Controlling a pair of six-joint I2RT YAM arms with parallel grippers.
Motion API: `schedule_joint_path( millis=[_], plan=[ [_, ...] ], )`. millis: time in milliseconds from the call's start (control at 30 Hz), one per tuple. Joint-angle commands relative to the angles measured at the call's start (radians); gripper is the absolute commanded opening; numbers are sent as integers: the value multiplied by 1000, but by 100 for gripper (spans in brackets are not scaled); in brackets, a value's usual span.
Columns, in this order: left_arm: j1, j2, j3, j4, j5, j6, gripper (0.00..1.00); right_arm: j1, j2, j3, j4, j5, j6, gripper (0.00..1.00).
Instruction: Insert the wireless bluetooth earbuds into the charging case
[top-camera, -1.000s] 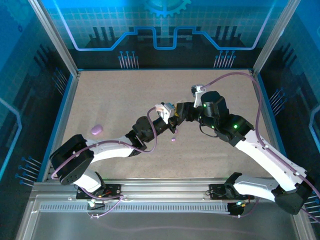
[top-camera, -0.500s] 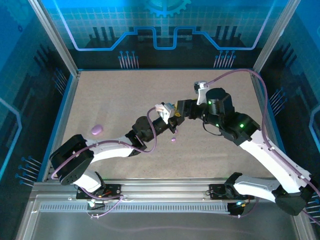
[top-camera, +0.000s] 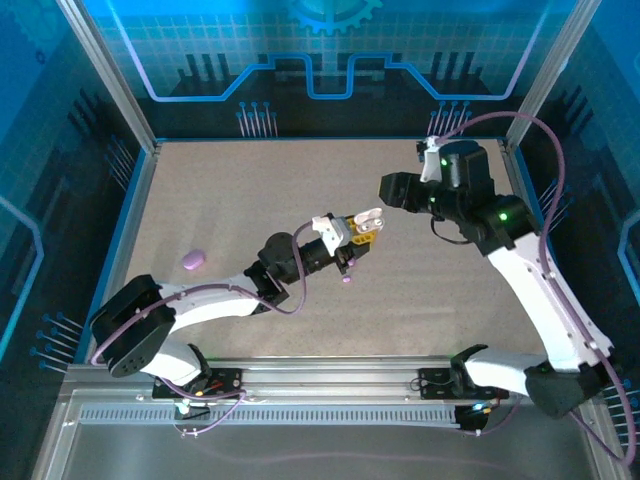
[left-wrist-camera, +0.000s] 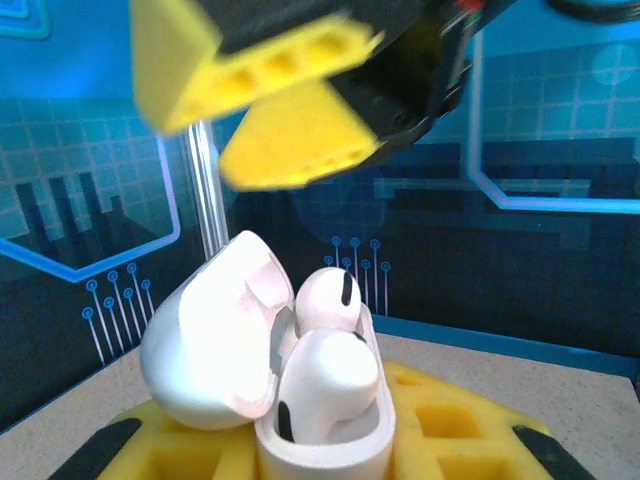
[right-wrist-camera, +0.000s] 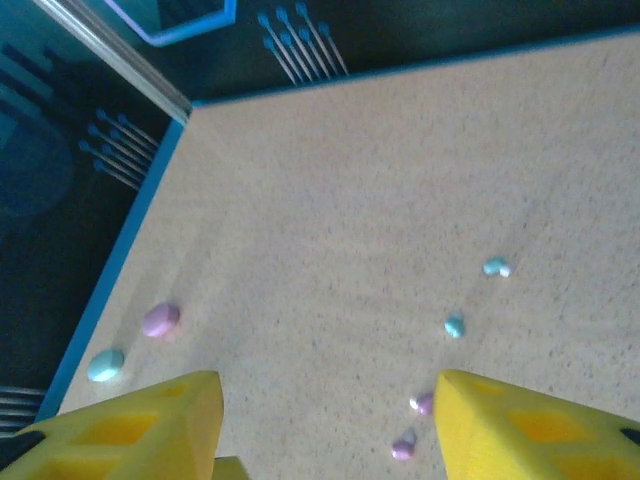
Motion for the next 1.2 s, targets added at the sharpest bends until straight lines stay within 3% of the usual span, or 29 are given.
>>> schedule_joint_path(
  millis=[0, 300, 1167],
  plan=[
    [8, -44, -3, -26, 60, 49, 23, -14, 57, 56, -143, -112, -53, 61],
    [10, -63, -1, -53, 63, 64, 24, -15, 130, 99, -222, -174, -109, 60],
    [20, -50, 8, -49, 15, 34, 23, -26, 66, 55, -231, -171, -132, 57]
  ],
)
